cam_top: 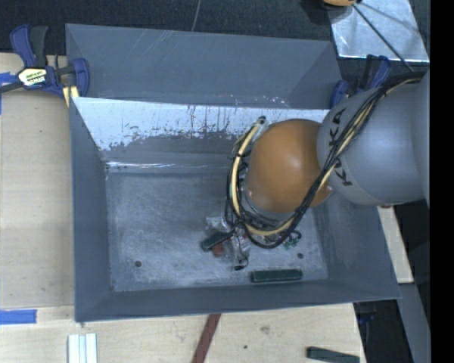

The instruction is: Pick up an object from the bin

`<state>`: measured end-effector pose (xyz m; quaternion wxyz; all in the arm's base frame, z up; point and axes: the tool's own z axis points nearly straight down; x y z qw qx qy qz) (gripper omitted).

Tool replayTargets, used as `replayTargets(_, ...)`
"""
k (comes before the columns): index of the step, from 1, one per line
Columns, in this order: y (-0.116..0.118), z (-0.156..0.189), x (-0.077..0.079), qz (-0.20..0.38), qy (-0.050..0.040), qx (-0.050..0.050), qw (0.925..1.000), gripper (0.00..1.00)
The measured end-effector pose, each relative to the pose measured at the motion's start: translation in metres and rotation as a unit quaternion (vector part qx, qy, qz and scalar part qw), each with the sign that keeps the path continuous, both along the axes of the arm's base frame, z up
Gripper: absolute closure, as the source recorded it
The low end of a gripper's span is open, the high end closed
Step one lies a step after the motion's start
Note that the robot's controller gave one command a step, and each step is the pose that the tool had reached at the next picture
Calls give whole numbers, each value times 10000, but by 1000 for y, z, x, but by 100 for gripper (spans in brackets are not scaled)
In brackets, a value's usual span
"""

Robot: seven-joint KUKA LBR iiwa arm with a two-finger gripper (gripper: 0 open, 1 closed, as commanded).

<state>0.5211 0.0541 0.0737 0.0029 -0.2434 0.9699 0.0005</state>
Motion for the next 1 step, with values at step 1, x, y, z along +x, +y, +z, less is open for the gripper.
replayTargets(1,0,0,0,-1,0,0,10000,100)
